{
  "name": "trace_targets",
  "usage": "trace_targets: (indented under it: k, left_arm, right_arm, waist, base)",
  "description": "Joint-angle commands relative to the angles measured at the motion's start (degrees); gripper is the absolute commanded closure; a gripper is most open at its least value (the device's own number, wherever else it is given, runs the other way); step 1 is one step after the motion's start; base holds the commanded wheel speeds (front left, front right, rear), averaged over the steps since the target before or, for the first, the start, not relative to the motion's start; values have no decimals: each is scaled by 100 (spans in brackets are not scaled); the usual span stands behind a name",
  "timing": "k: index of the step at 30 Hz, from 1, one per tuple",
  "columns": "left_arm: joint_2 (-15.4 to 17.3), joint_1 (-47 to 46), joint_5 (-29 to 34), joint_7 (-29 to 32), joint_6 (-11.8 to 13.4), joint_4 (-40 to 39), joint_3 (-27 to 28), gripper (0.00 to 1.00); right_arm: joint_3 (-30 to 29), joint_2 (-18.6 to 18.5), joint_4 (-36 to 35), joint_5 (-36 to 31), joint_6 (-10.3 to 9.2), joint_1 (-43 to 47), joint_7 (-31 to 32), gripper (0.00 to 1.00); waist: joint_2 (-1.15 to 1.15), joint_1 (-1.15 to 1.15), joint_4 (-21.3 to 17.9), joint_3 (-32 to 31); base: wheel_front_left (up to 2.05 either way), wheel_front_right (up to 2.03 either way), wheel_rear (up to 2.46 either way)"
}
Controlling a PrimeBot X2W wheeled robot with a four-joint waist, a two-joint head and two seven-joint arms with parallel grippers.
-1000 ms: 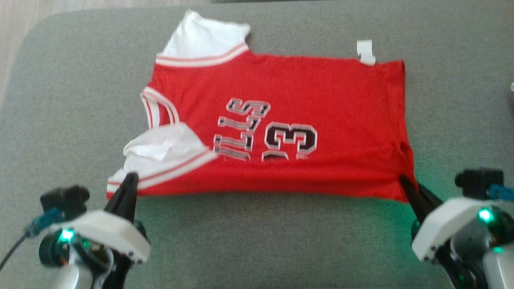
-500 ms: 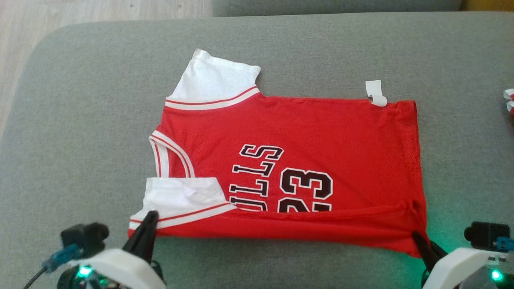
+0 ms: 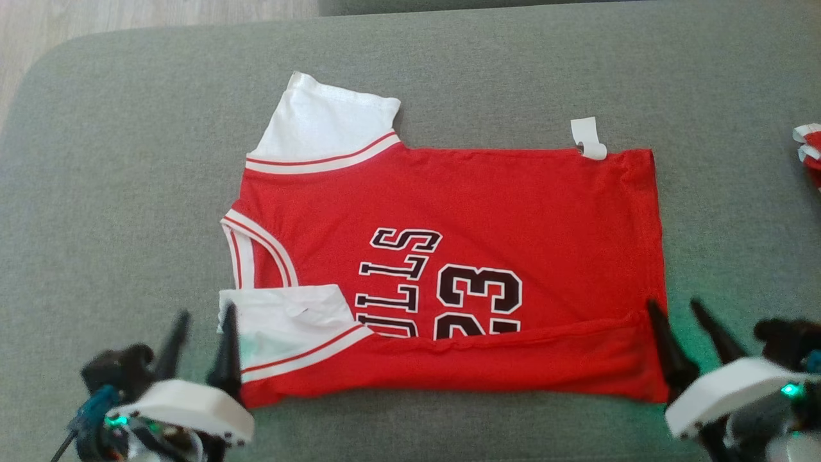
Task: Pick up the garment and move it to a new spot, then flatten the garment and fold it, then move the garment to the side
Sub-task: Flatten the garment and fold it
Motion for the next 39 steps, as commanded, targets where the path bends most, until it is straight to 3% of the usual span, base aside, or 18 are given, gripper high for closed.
trace_targets:
  k: [1,5,10,21,25,30,35,39]
  left_arm:
    - [82,-330,219,-287,96,-269,290,0]
    - [192,-535,979,-999,418,-501,293,0]
    - [294,-750,1552,-1329,683,-634,217,0]
    - [321,-831,1637,-1229,749,-520,117,0]
    - [339,-1251,1564,-1100,539,-402,36,0]
    - [216,-2634,1474,-700,68,158,-212,0]
    - [-152,-4291,1358,-284,-448,1472,-504,0]
    - [-440,-5329,1338,-217,-715,2814,-629,0]
  right_arm:
    - [115,-150,-355,-153,-4,-280,-190,0]
    - [128,-158,-883,-609,-4,-515,-571,0]
    - [146,-114,-1437,-1012,-4,-675,-678,0]
    - [140,85,-1874,-1030,-4,-581,-472,0]
    - [130,106,-1946,-992,-4,-648,-426,0]
    - [104,87,-2081,-979,-4,-842,-360,0]
    - [117,49,-2160,-957,-4,-1084,-311,0]
    - [181,8,-2174,-936,-4,-1266,-280,0]
  waist:
    - [0,0,14,-4]
    - [0,0,33,-24]
    - [0,0,35,-79]
    - [0,0,-32,-16]
    - [0,0,-44,179]
    - [0,0,-52,636]
    - [0,0,-112,1130]
    - [0,0,-225,1421]
  base:
    - [0,0,0]
    - [0,0,0]
    - [0,0,0]
    - [0,0,0]
    - [0,0,0]
    - [0,0,0]
    - [0,0,0]
    - [0,0,0]
